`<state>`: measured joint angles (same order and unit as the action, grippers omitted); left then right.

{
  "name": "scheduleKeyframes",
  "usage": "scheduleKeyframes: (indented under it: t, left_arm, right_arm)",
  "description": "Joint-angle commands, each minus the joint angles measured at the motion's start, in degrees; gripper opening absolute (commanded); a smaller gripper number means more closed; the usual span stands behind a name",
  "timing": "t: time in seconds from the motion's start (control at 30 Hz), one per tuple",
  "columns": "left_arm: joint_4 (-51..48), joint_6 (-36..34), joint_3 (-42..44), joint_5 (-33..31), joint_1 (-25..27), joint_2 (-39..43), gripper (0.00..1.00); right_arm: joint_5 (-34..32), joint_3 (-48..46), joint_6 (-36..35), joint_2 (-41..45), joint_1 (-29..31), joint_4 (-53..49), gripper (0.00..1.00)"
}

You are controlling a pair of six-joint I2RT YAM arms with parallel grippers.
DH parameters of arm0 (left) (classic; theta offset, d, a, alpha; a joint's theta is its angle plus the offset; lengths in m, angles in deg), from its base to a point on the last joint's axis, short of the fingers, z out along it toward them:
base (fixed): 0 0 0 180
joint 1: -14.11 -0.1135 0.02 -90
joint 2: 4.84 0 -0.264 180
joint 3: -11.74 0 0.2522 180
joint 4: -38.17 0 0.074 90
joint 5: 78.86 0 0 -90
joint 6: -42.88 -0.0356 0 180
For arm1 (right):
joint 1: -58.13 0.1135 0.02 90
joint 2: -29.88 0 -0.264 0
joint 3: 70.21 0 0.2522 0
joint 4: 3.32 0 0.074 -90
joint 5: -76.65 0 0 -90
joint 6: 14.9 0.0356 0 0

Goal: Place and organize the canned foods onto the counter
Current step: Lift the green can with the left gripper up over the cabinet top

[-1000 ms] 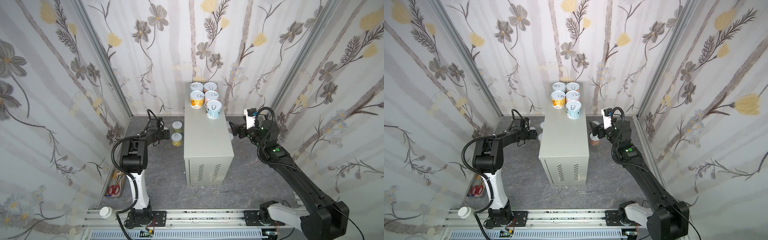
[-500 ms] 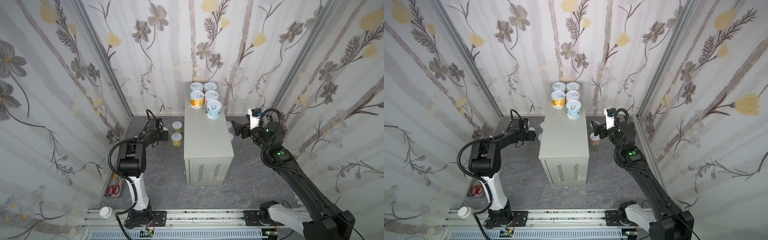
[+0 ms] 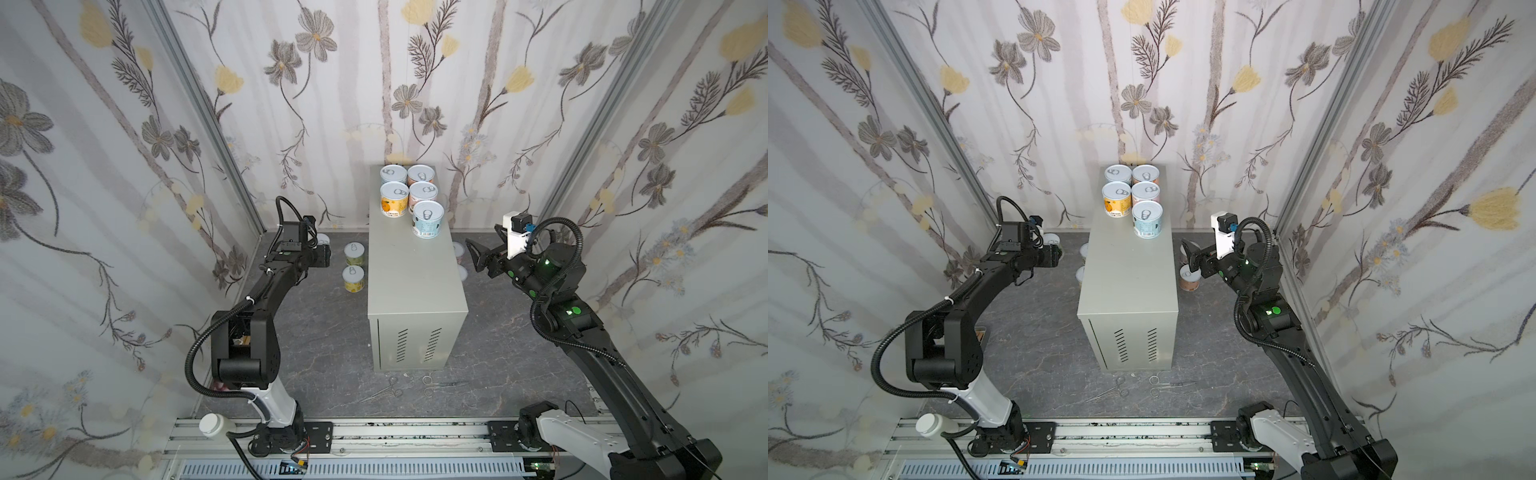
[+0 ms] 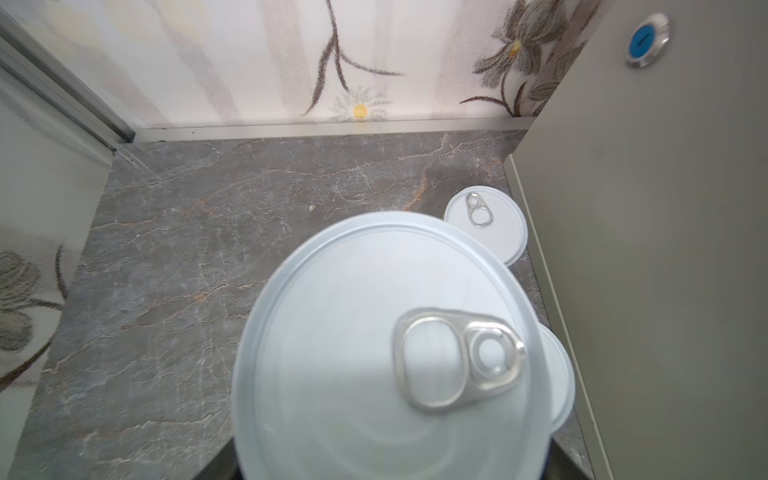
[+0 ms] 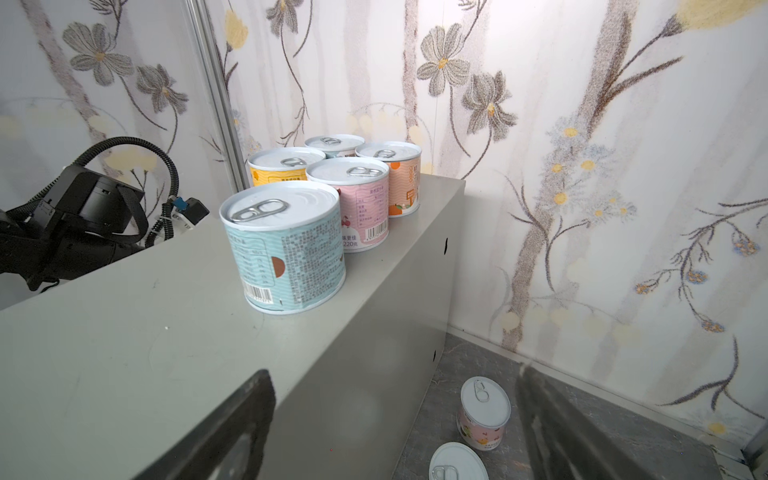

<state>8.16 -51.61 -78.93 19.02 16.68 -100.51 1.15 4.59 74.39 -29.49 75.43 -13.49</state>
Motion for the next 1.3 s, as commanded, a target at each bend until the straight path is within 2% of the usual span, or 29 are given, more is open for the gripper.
scheduleKeyframes:
  t: [0.0,0.33,0.7,0.9,1.27]
  left_arm:
    - [-1.68,-1.23,-1.6,1.83,-0.1,4.17,0.67]
    - [-9.41,-1.4,-5.44,6.9,0.2,16.99,0.67]
    - [-15.75,0.16,-12.12,9.46,2.61,24.82,0.66]
    - [-18.62,0.7,-15.8,11.29,4.45,26.46,0.67]
    - [-31.55,-0.56,-29.58,11.97,11.91,21.8,0.65]
  right_arm:
    - [2.67,1.82,-0.96,0.57,0.1,-0.86,0.9]
    - [7.85,5.03,-0.95,1.26,1.44,-3.06,0.91]
    - [6.7,8.28,-2.78,0.53,6.82,-6.62,0.91]
    - [5.95,9.09,-3.22,0.31,9.55,-7.7,0.91]
    - [4.76,8.22,-3.38,1.9,11.22,-8.81,0.91]
